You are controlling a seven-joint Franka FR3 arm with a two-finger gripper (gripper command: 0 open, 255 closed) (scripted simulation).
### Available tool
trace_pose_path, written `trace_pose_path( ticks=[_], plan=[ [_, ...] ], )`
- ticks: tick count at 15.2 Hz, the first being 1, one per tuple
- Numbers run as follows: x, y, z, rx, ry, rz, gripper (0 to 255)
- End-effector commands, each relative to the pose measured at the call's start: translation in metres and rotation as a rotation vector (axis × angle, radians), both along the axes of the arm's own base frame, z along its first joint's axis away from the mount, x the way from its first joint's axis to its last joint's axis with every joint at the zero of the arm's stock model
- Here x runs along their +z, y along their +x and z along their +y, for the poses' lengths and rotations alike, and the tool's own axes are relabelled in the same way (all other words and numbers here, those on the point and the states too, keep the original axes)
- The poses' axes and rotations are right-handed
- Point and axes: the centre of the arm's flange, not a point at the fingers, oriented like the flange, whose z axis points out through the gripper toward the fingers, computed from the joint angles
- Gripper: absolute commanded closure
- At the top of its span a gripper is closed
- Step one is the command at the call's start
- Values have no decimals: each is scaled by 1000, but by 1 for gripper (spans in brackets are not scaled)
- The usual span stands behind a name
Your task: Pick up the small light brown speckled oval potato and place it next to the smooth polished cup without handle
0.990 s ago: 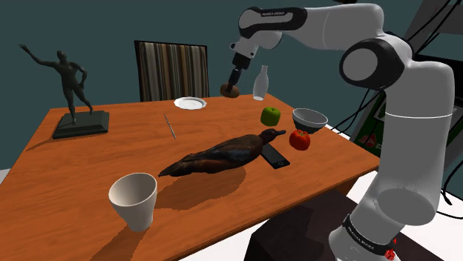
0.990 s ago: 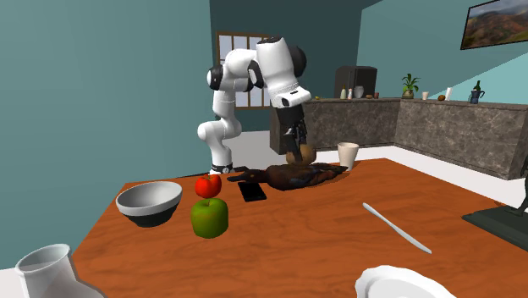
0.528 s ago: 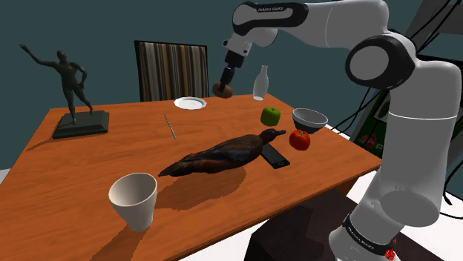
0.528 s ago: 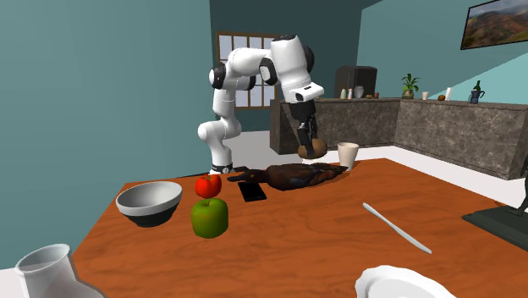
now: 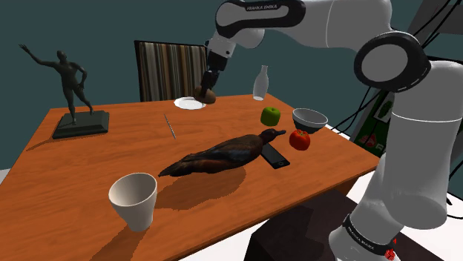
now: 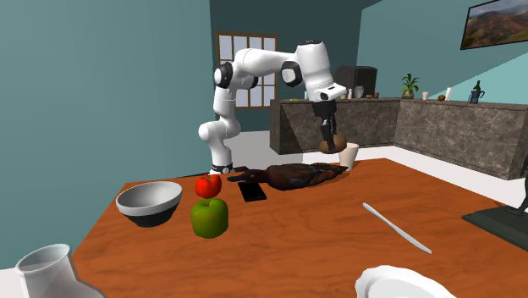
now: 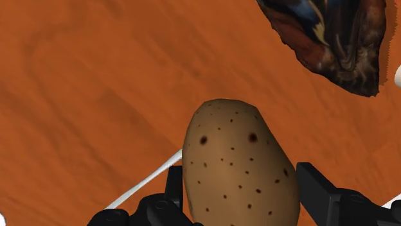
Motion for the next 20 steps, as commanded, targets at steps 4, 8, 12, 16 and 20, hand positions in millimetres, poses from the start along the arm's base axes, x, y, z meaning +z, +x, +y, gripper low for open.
trace_pose_path(
  ticks=[4,8,12,16,20],
  plan=[
    [0,-10,65,-2,0,-1,255],
    [0,-19,117,-2,0,-1,255],
    [0,-28,169,-2,0,-1,255],
    [0,-37,221,-2,0,-1,255],
    [0,-47,284,-2,0,-1,255]
  ],
)
